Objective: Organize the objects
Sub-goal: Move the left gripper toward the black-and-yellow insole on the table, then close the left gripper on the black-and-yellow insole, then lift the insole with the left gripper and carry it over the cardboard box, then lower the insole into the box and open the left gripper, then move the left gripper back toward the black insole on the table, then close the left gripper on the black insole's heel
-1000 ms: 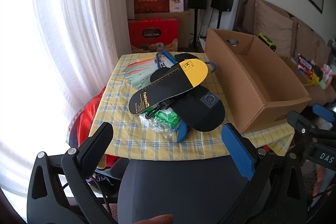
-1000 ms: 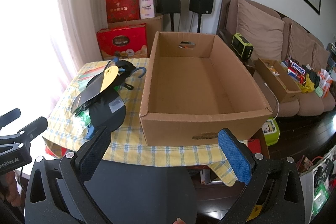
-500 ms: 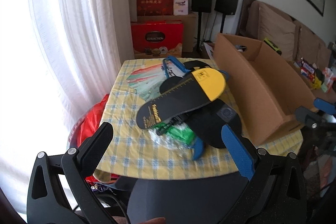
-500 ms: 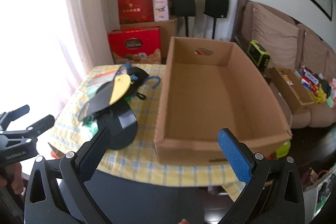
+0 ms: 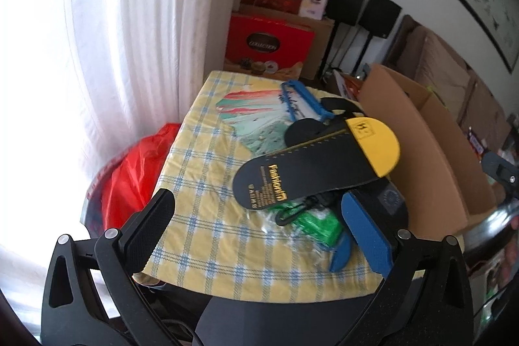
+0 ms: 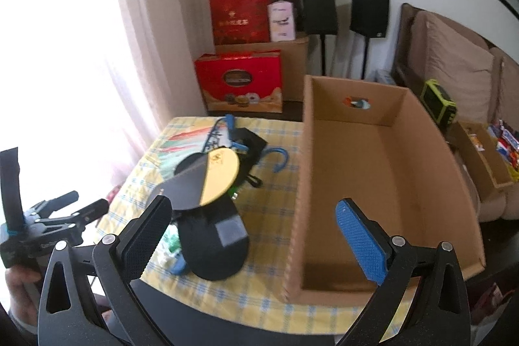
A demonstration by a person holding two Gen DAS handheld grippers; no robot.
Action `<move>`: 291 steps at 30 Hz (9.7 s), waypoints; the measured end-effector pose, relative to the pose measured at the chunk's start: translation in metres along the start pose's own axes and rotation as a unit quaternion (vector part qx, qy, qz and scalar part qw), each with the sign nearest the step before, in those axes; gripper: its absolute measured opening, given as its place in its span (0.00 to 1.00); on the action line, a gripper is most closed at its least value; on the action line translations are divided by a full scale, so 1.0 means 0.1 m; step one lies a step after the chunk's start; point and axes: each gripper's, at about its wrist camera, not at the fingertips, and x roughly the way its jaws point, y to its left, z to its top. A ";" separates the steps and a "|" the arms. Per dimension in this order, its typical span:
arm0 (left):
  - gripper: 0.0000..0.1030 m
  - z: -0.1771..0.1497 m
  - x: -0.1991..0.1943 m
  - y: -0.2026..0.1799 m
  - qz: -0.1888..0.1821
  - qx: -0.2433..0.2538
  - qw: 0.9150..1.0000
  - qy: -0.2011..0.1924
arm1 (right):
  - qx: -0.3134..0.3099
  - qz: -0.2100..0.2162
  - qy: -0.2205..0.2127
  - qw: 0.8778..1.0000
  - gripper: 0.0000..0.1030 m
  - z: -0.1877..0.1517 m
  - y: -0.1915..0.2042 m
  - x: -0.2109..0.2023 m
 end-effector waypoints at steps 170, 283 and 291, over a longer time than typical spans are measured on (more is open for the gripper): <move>0.70 -0.03 0.34 -2.90 -0.206 0.170 0.957 0.112 | 0.100 -0.090 0.029 0.990 0.62 0.40 -2.38 0.35; 0.98 -0.28 0.60 -0.39 -0.128 -0.008 0.987 0.093 | 0.129 0.087 0.082 0.984 0.41 -1.04 0.03 0.85; 0.98 -0.31 0.68 -0.41 -0.156 -0.028 0.981 0.115 | 0.145 0.122 0.063 0.980 0.26 -1.05 0.04 0.81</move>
